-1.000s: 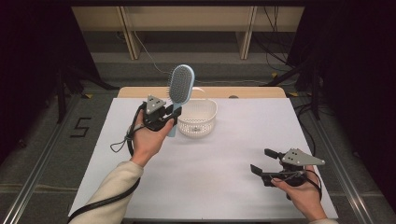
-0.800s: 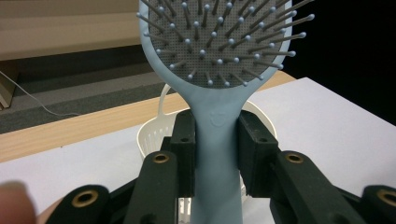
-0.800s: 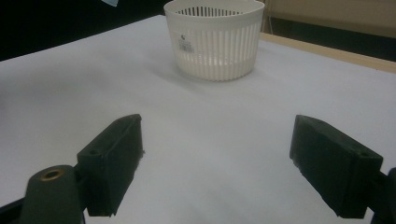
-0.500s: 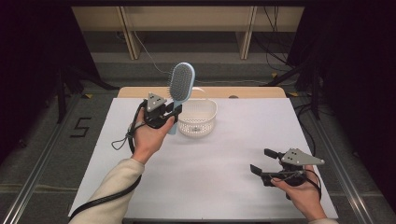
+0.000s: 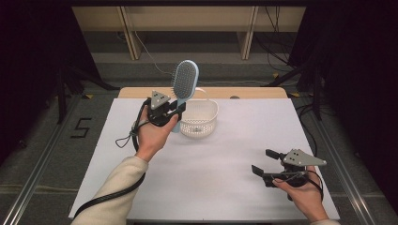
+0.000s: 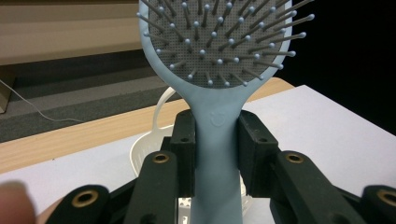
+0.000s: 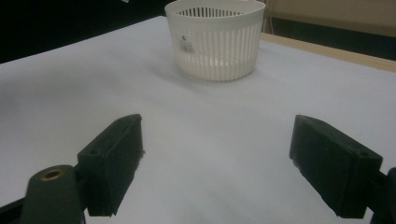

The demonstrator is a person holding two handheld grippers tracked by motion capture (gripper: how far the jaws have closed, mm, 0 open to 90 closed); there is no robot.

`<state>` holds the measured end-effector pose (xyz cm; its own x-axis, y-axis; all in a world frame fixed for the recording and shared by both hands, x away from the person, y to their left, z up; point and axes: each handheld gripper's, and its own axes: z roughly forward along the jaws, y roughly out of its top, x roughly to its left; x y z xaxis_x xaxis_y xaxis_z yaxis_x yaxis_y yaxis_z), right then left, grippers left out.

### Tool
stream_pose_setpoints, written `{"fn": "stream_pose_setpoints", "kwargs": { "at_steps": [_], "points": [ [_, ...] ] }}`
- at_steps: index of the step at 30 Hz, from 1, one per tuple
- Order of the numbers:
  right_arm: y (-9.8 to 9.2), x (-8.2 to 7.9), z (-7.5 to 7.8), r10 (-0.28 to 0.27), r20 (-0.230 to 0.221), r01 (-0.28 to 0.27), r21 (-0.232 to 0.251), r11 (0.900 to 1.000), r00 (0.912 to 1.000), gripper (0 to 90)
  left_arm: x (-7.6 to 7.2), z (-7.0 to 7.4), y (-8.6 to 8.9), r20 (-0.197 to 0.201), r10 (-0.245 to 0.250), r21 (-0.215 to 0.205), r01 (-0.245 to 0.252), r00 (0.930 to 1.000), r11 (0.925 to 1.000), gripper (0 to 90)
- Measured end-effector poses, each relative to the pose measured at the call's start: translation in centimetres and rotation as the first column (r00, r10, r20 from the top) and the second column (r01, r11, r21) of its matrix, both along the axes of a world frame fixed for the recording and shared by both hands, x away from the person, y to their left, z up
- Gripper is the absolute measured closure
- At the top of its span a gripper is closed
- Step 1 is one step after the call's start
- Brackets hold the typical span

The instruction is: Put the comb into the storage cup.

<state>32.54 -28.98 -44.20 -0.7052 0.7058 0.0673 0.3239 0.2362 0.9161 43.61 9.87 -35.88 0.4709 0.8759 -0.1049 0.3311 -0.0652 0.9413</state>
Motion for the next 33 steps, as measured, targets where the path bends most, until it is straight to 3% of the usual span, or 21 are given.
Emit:
{"fn": "stream_pose_setpoints", "kwargs": {
  "at_steps": [33],
  "points": [
    [0.01, -0.04, -0.01, 0.002, -0.001, -0.002, -0.004, 1.0, 1.0, 18.1, 0.81, 0.35, -0.5, 0.013, 0.005, -0.004, -0.005, 0.9999, 1.0, 69.7]
  ]
}}
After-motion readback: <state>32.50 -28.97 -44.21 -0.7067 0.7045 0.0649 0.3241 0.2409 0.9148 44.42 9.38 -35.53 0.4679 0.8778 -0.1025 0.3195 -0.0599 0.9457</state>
